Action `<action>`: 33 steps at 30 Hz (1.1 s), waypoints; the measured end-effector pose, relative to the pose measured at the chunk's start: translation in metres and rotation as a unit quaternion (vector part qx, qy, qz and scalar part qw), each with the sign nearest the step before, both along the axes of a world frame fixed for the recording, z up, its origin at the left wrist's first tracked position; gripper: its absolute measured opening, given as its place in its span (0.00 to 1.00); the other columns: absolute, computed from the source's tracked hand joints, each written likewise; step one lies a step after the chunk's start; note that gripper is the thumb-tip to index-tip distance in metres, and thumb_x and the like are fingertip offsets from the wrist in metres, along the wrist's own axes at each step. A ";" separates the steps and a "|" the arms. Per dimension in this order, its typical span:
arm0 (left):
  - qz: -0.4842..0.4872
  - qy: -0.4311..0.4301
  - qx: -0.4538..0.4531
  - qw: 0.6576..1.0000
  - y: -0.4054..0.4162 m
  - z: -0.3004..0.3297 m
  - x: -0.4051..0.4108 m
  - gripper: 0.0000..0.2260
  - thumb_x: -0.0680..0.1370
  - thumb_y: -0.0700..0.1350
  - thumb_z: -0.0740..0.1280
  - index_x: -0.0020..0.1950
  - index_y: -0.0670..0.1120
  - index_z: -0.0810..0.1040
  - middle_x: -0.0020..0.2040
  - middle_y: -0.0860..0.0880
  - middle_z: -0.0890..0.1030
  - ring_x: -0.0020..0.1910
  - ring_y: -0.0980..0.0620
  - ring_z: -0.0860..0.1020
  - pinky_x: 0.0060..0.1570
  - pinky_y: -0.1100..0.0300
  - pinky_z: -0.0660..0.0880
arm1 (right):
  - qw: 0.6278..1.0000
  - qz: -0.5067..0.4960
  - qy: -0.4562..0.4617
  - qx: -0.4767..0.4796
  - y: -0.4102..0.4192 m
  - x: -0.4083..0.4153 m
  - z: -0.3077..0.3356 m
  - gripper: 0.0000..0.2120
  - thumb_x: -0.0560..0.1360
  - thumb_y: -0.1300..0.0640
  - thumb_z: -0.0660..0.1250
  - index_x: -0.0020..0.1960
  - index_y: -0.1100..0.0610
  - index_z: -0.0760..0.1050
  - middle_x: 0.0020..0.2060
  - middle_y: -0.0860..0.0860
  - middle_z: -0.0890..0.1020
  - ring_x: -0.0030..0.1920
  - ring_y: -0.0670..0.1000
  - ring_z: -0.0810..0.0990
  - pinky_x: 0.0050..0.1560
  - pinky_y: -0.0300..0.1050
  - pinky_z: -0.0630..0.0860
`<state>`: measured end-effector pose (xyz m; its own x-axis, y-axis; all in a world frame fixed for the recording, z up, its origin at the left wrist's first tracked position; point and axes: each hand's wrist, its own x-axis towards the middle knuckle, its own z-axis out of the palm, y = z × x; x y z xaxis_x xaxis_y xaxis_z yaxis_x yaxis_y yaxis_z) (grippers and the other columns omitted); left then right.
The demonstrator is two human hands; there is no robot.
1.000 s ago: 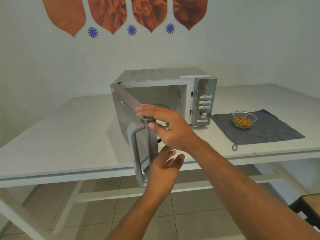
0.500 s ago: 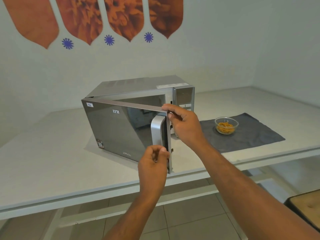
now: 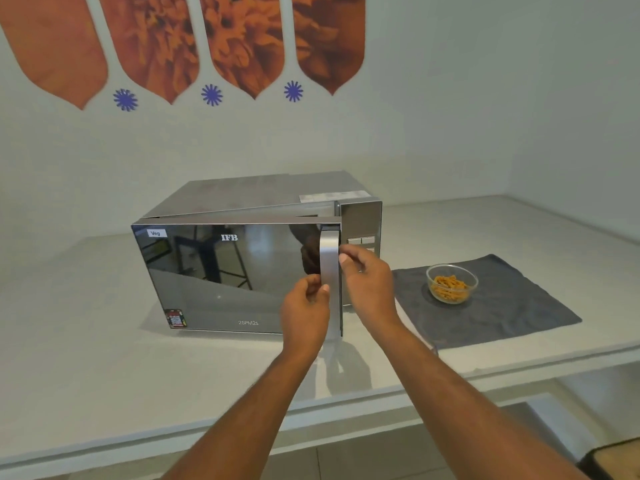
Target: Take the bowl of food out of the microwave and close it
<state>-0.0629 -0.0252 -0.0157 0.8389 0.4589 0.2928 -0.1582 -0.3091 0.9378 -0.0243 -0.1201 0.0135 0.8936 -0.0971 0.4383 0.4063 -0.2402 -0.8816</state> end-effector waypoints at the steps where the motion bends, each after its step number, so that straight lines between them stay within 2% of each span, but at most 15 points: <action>1: 0.006 0.001 0.007 1.000 -0.001 0.001 0.007 0.12 0.80 0.45 0.66 0.62 0.46 0.80 0.52 0.52 0.83 0.51 0.54 0.81 0.56 0.60 0.76 | 1.000 -0.003 0.005 -0.002 0.001 0.006 -0.001 0.13 0.81 0.55 0.64 0.63 0.53 0.80 0.58 0.49 0.83 0.57 0.47 0.80 0.61 0.45 0.78; 8: 0.037 0.017 0.042 0.998 -0.003 0.001 0.054 0.09 0.81 0.46 0.66 0.58 0.47 0.81 0.46 0.53 0.82 0.48 0.53 0.81 0.54 0.58 0.79 | 0.999 -0.015 0.042 -0.011 0.010 0.040 0.001 0.14 0.80 0.53 0.67 0.64 0.53 0.80 0.59 0.50 0.84 0.58 0.51 0.81 0.57 0.40 0.74; 14: 0.054 0.031 0.039 0.997 -0.001 0.003 0.079 0.11 0.80 0.47 0.67 0.60 0.46 0.81 0.54 0.47 0.85 0.51 0.49 0.81 0.61 0.50 0.79 | 0.999 -0.021 0.042 -0.014 0.010 0.061 0.006 0.12 0.80 0.55 0.67 0.62 0.54 0.81 0.58 0.50 0.84 0.57 0.50 0.81 0.53 0.35 0.71; 29: 0.060 0.019 0.044 0.997 0.000 0.004 0.100 0.09 0.79 0.43 0.68 0.58 0.43 0.82 0.52 0.45 0.85 0.50 0.48 0.82 0.60 0.48 0.80 | 0.999 -0.024 0.043 -0.011 0.015 0.079 0.008 0.13 0.79 0.55 0.68 0.63 0.53 0.81 0.58 0.51 0.84 0.58 0.53 0.82 0.56 0.38 0.72; 33: 0.062 0.020 0.051 0.997 -0.001 0.004 0.095 0.11 0.80 0.44 0.67 0.60 0.44 0.81 0.54 0.46 0.84 0.49 0.51 0.80 0.62 0.53 0.78 | 0.998 -0.026 0.049 -0.016 0.015 0.077 0.007 0.13 0.79 0.55 0.67 0.63 0.53 0.81 0.59 0.51 0.84 0.58 0.52 0.82 0.54 0.36 0.70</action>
